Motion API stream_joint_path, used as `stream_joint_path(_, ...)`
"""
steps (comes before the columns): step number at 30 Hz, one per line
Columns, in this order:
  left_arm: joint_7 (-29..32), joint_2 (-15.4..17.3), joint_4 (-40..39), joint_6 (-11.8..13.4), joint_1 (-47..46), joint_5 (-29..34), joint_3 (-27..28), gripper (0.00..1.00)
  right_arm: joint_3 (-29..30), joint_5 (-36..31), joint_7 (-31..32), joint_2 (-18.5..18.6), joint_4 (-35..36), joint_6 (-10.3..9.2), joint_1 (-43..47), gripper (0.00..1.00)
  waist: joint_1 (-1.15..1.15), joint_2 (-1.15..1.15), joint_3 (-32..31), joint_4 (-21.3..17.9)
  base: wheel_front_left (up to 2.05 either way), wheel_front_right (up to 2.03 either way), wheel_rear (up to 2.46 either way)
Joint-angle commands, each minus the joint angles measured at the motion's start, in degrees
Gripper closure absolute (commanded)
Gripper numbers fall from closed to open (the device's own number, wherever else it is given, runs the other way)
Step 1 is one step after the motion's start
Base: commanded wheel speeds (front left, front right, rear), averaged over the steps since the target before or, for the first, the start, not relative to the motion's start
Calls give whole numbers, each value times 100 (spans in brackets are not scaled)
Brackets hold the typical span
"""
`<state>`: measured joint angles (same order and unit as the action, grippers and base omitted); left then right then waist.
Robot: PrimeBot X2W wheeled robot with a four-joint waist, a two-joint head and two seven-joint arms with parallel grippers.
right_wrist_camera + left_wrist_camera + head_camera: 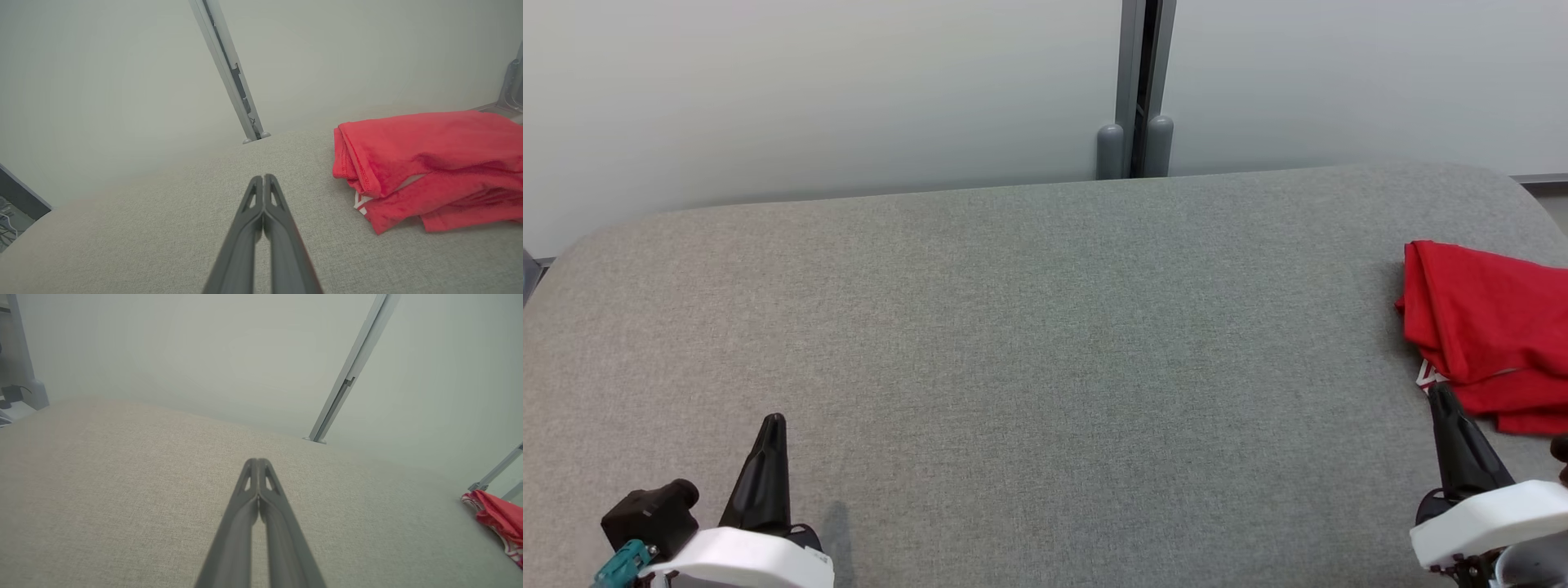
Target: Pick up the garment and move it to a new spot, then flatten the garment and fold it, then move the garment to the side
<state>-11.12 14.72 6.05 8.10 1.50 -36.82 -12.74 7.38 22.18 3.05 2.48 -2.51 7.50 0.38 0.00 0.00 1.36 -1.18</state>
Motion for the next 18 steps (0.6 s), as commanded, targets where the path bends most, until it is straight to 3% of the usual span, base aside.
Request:
stream_joint_path(1, -31, 27, -37, -47, -220, -169, 39, 100, 85, 189, 67, 76, 15, 0, -193, 100, 0, 0, 0, 1, 0, 0, 0)
stream_joint_path(18, -123, -263, 268, -425, -514, -1564, 26, 100, 563, 1740, 690, 188, -642, 0, -670, 100, 0, 0, -10, 21, 0, 0, 0)
